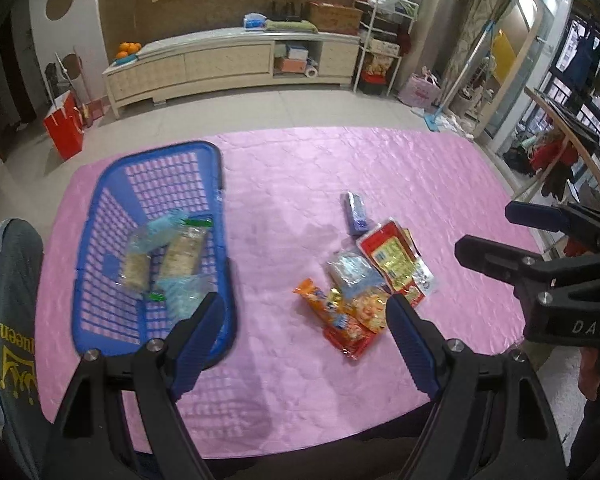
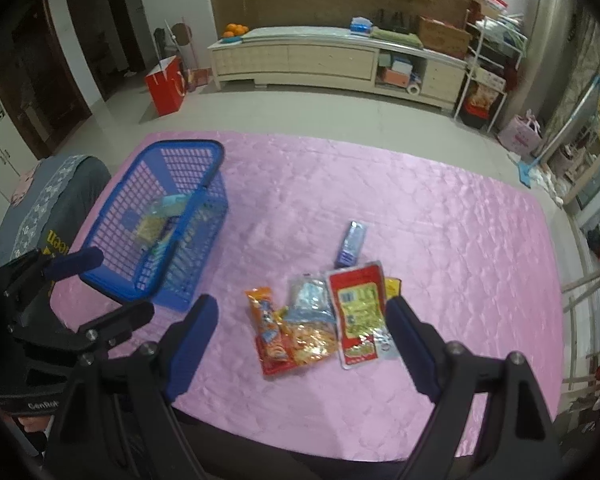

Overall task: Organize snacks
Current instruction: 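Move both tools away from the basket over the remaining snack pile, then grasp the orange wafer stick with the left tool while the right tool grasps the red-and-yellow sauce pouch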

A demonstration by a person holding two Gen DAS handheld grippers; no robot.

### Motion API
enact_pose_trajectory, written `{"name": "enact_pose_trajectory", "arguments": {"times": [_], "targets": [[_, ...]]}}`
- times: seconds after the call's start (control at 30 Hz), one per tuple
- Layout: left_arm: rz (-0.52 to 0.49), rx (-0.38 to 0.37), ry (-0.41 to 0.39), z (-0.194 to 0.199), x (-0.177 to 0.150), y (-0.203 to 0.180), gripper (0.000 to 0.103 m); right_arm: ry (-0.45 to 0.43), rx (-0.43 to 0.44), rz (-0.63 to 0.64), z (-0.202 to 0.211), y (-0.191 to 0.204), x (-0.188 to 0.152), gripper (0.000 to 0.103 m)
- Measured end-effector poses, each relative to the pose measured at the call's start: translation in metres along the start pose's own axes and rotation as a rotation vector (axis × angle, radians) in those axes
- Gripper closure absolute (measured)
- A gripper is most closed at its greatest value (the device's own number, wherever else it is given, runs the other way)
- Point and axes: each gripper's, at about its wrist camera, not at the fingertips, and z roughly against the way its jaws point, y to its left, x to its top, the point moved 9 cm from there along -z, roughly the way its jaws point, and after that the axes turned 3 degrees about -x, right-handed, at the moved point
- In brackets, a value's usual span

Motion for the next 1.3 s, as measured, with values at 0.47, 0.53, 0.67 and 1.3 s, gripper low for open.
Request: {"name": "enact_pose_trajectory", "arguments": {"times": [0.47, 0.53, 0.67, 1.3], "targets": [[-0.002, 0.004, 0.112, -0.064, -0.024, -0.036, 0.022, 0.061, 0.000, -0.032, -0.039, -0.049, -0.036, 0.015], [-0.002, 0.021, 0.121, -0.073, -0.026, -0.037, 0.022, 0.065, 0.000, -0.029, -0.046, -0.052, -0.040, 0.015], [0.029, 0.029, 0.139, -0.091, -0.033, -0.034, 0.022, 0.076, -0.003, -0.020, -0.061, -0.059, -0.047, 0.015], [0.142, 0.071, 0.276, -0.168, -0.064, -0.008, 0.029, 0.199, 0.043, -0.030, -0.145, -0.079, -0.070, 0.015]]}}
